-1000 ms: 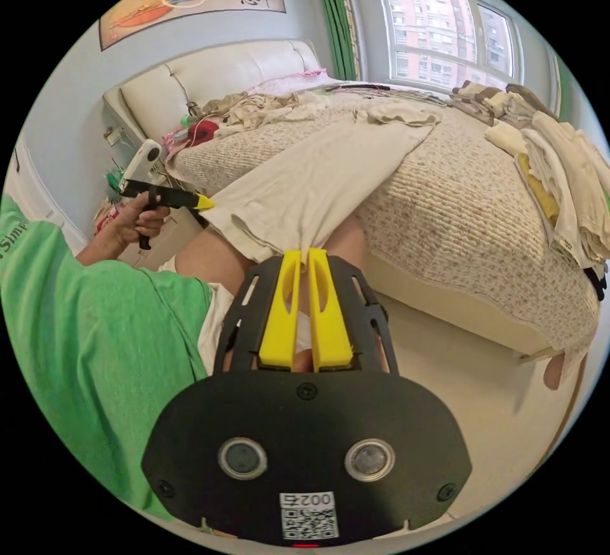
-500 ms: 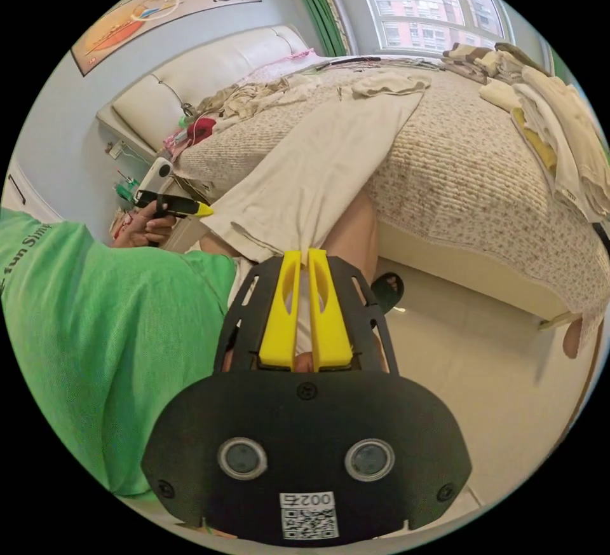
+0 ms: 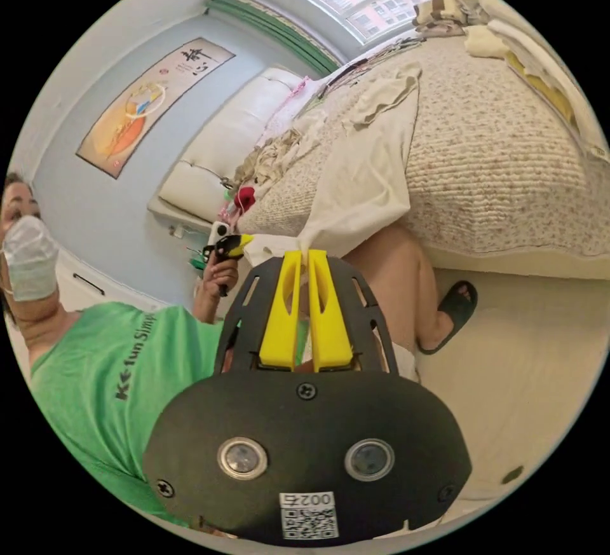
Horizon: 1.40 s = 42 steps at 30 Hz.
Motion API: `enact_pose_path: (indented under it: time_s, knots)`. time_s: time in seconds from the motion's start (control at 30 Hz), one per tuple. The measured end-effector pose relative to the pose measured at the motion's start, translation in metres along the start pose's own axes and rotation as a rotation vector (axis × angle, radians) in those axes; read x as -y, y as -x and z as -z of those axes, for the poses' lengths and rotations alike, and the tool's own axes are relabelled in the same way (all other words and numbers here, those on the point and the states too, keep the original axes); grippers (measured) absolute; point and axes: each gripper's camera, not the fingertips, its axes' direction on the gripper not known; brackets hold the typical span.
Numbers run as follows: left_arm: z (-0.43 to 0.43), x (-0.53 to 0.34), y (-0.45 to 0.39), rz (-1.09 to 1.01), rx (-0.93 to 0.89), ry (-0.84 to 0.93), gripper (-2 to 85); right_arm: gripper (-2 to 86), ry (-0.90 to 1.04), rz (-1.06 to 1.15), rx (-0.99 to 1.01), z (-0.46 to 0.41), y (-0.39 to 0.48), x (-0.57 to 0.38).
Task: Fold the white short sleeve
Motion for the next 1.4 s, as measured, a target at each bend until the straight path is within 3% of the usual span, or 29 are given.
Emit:
enact_pose_path:
  time_s: [0.23,0.4,0.57,0.8,0.93,1.2,1.4]
  knots:
    - [0.008,0.104,-0.038,0.015,0.026,-0.155,-0.9,-0.2,0.009,-0.153,0.051,0.009,-0.018,0.120]
    - [-0.010,0.190,-0.027,0.056,0.104,-0.258,-1.0,0.7,-0.023,-0.172,-0.101,-0.010,-0.049,0.208]
    - [-0.041,0.245,0.032,0.180,0.205,-0.241,-1.4,3.1,0.082,-0.139,-0.308,-0.068,-0.105,0.253]
    - [-0.032,0.201,0.028,-0.037,0.299,-0.351,-1.2,5.6,-0.127,0.103,-0.322,-0.056,-0.075,0.195]
    - [-0.020,0.178,0.031,-0.147,0.150,-0.430,3.5,12.5,-0.276,0.107,-0.315,-0.036,-0.066,0.154]
    - [-0.057,0.089,-0.003,-0.411,0.358,-0.292,9.3,14.8,-0.334,0.305,-0.414,-0.053,0.002,0.056]
    - [-0.112,0.025,-0.001,-0.551,0.555,-0.113,10.1,17.3,-0.189,0.395,-0.551,-0.114,0.024,0.001]
